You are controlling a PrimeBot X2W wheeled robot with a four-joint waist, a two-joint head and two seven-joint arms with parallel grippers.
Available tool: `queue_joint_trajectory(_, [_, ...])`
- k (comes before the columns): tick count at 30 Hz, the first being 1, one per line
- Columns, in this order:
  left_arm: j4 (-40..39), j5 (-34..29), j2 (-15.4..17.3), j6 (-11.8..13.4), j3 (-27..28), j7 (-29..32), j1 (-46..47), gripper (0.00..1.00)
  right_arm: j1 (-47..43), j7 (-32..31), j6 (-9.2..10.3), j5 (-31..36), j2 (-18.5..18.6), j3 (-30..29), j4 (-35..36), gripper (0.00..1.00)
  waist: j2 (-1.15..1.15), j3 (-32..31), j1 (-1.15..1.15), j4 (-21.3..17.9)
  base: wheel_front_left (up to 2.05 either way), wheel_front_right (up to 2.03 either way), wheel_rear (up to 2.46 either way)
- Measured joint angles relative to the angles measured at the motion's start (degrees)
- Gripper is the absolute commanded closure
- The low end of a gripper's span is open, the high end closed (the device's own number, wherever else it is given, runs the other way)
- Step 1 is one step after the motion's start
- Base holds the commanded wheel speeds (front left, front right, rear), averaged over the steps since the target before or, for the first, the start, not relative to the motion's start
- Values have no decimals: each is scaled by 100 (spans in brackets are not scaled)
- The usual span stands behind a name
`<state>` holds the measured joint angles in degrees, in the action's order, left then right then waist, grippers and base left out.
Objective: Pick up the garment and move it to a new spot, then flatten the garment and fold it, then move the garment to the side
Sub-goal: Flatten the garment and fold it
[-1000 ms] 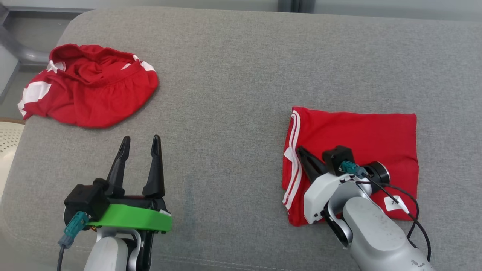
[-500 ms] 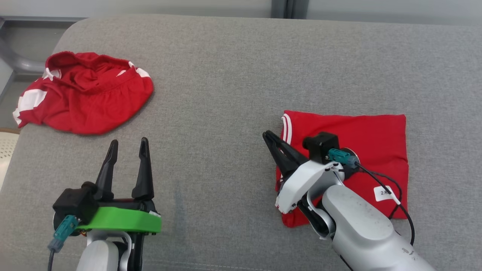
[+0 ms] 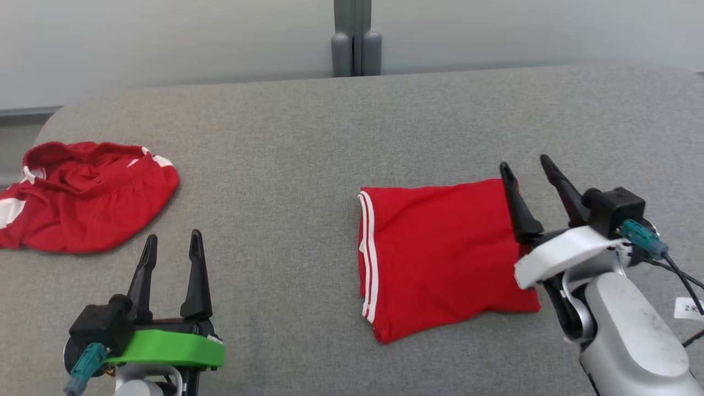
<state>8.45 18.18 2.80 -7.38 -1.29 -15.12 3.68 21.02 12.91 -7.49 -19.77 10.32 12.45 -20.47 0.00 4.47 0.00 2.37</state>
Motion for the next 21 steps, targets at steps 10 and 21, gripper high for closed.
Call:
queue_joint_trajectory(10, [109,-9,-1,0,13,-1,-151,0,-766,-434,0,226,131,-936,255,0,0,-371,0,-356,0,0,0])
queue_joint_trajectory(21, [342,-1,-1,0,37,0,-248,0,-887,-424,0,276,-81,-912,-172,0,0,-476,0,-438,0,0,0])
